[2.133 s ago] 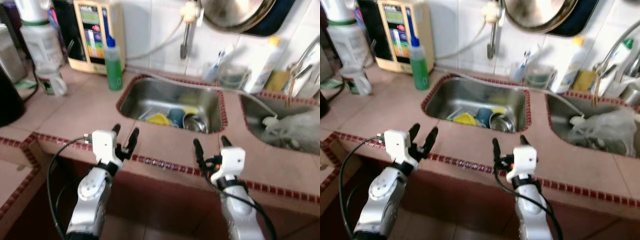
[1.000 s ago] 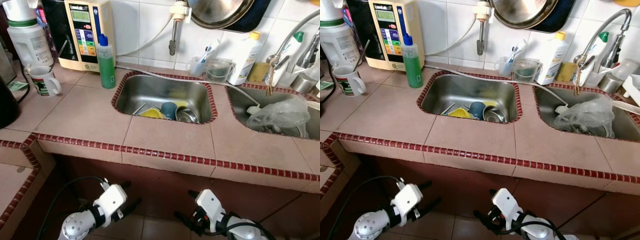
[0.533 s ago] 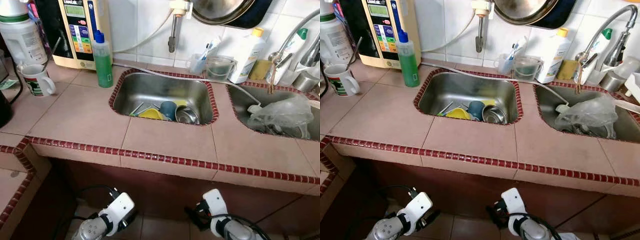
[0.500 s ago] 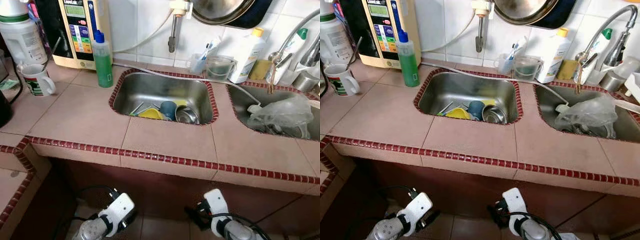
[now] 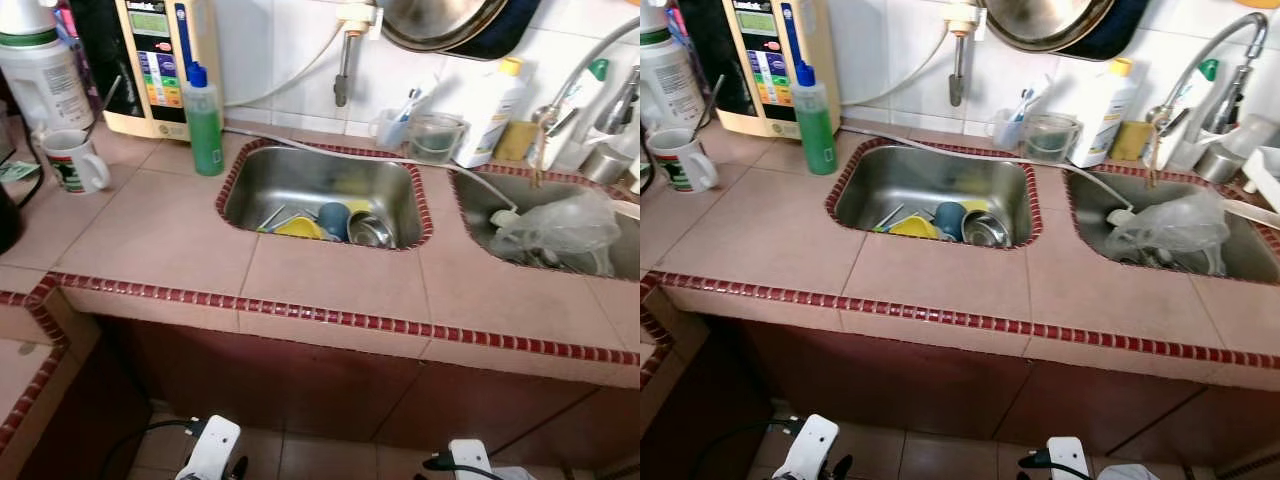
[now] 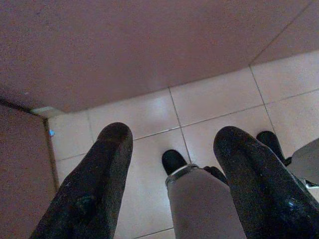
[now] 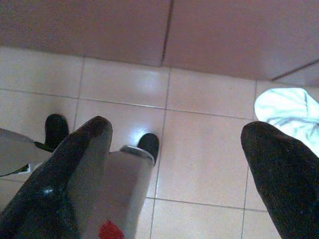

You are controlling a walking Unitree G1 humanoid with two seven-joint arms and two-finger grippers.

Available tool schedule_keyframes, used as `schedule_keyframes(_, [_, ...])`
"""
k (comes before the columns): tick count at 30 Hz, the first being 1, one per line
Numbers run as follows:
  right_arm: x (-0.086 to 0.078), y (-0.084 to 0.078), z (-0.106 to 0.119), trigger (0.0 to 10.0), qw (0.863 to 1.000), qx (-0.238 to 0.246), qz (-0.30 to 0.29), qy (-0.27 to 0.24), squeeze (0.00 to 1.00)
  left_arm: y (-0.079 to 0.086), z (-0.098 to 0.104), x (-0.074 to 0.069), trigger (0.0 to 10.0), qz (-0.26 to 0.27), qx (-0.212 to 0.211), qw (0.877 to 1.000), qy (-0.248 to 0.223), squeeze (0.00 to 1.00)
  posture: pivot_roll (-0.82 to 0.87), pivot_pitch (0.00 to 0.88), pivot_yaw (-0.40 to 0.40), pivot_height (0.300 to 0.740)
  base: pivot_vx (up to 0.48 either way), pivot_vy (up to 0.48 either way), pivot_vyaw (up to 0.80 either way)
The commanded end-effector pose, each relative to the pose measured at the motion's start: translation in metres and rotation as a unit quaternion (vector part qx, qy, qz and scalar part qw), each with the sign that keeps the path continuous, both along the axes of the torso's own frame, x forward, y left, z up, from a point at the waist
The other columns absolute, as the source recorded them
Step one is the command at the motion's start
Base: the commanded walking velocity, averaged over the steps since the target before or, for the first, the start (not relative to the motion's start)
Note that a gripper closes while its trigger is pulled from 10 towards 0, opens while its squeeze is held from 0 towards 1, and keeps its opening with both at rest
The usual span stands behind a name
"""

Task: Kitchen organization

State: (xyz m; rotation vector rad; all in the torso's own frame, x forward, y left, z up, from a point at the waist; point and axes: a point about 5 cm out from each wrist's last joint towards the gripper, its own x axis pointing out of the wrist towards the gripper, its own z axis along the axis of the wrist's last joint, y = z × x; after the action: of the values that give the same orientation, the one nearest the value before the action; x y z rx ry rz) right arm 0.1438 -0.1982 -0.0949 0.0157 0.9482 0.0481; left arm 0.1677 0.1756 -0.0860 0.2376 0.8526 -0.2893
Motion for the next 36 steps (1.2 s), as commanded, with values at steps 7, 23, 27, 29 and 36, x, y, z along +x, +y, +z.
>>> schedule_keyframes(7, [-0.011,-0.008,-0.003,10.0,1.0,-0.008,-0.027,0.015,0.0,0.001,-0.002,-0.003,10.0,0.009,0.0,1.0,0.012,0.0,0.1,0.0,-0.087,0.74,0.0,-0.444,0.0])
schedule_keyframes(23, [-0.017,-0.012,-0.004,10.0,0.999,-0.011,-0.036,0.021,0.0,0.007,0.001,0.003,10.0,0.022,0.001,1.0,0.006,0.0,0.1,0.0,-0.086,0.74,0.0,-0.48,0.0])
schedule_keyframes(27, [-0.018,-0.012,-0.005,10.0,0.999,-0.011,-0.036,0.023,0.0,0.007,0.001,0.003,10.0,0.023,0.002,1.0,0.006,0.0,0.1,0.0,-0.087,0.74,0.0,-0.48,0.0])
schedule_keyframes(29, [-0.018,-0.012,-0.005,10.0,0.999,-0.011,-0.036,0.024,0.0,0.008,0.001,0.002,10.0,0.025,0.002,1.0,0.006,0.0,0.11,0.0,-0.087,0.74,0.0,-0.48,0.0])
schedule_keyframes(36, [-0.02,-0.012,-0.005,10.0,0.999,-0.01,-0.039,0.026,0.0,0.008,0.0,0.001,10.0,0.032,-0.003,0.999,0.011,0.0,0.1,0.0,-0.081,0.74,0.0,-0.194,0.0])
